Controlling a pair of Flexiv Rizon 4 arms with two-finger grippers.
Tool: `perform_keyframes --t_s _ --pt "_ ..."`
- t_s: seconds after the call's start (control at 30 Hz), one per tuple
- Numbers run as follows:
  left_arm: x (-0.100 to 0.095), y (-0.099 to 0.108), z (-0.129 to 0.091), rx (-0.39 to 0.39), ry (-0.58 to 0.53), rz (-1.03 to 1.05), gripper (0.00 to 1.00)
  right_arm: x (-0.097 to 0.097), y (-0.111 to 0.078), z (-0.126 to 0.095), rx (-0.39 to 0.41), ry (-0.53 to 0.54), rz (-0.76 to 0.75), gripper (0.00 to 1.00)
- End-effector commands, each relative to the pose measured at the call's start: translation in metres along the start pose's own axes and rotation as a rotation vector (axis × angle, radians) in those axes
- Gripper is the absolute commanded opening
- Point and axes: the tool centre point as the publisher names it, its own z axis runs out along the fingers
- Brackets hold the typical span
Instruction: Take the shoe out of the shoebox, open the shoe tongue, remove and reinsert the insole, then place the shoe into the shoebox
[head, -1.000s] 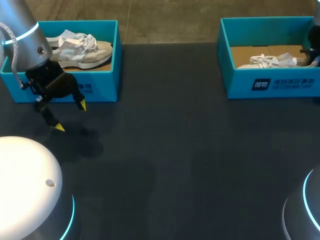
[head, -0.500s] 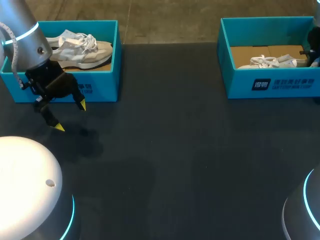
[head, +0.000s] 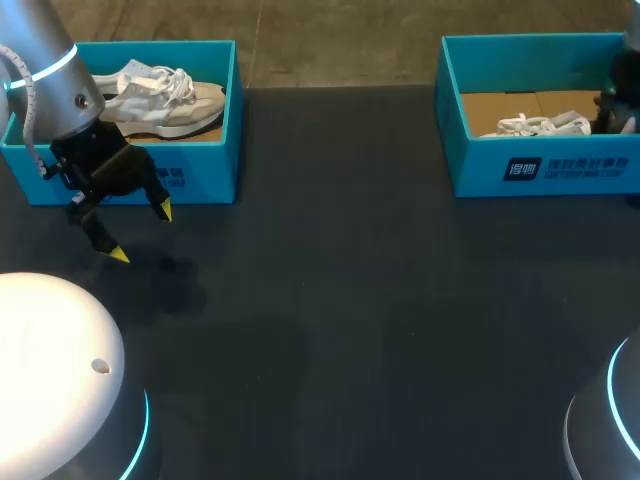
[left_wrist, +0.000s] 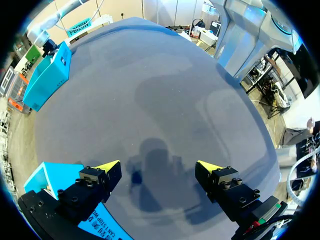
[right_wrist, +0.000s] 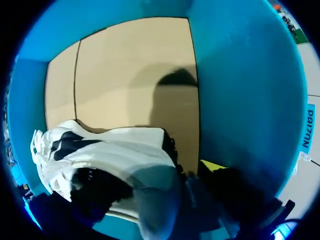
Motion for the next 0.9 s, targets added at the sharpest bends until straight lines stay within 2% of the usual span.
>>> perform_keyframes --t_s 0.03,0.2,0.53,0.9 --pt "0.001 0.000 0.000 -0.001 -0.002 0.001 1.00 0.001 -0.006 -0.012 -0.011 -0.015 0.000 1.00" --pt "0.001 0.000 0.000 -0.001 -0.002 0.001 1.00 0.004 -0.009 -0.026 -0.057 -0.015 -0.013 1.00" --pt "0.001 0.000 0.000 -0.001 -0.002 0.001 1.00 0.014 -0.017 -0.074 -0.136 -0.043 -0.026 1.00" --pt "0.001 0.000 0.000 -0.001 -0.002 0.001 1.00 0.034 -0.037 -0.129 -0.122 -0.006 -0.007 1.00"
